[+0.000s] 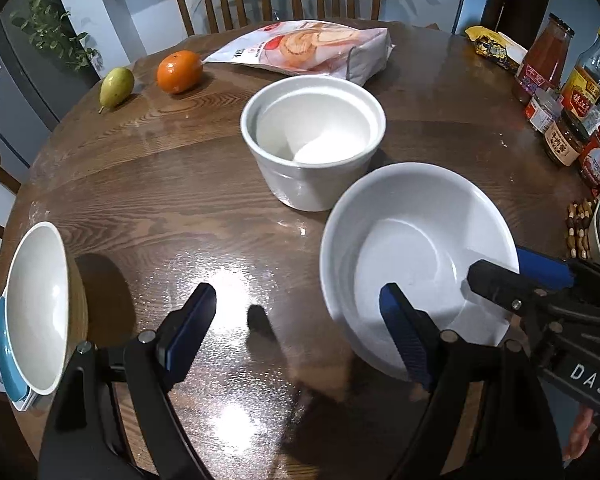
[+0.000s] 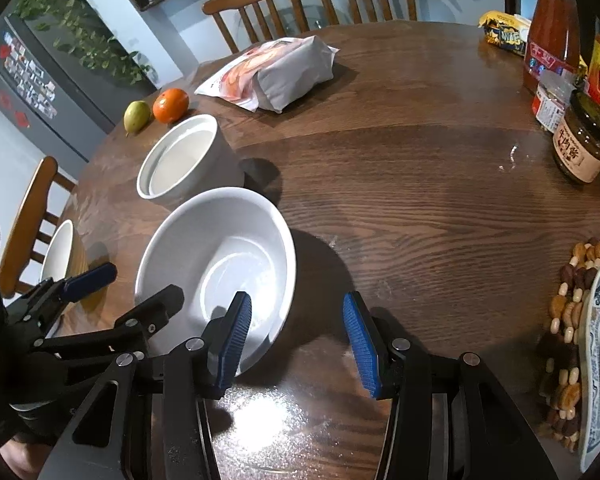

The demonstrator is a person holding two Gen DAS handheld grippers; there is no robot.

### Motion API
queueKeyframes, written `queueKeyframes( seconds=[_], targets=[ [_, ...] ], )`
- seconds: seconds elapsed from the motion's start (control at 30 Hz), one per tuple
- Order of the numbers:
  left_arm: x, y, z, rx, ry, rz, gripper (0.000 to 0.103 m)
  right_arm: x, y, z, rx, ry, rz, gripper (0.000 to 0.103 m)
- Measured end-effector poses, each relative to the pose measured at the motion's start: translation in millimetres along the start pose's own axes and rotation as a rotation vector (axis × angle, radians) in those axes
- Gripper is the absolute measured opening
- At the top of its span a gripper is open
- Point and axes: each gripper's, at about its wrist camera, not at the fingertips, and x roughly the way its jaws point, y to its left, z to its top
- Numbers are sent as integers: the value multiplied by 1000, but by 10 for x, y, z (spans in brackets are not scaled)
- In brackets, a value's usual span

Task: Organize plates and bowls
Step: 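Lift the medium white bowl with both grippers and carry it toward the large white bowl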

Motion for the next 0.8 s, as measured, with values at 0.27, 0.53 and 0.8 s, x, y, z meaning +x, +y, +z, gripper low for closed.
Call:
queueKeyframes(
  seconds=[0.27, 0.53, 0.8],
  targets=[
    [13, -54, 10, 19, 0, -12, 64, 13, 44, 3, -10, 1, 19, 49],
    [36, -102, 13, 28, 9, -31, 51, 19, 55, -6, -8, 4, 33, 44],
    [48, -163, 20, 46, 12, -40, 42, 21, 68, -15, -10, 4, 39, 36]
  ],
)
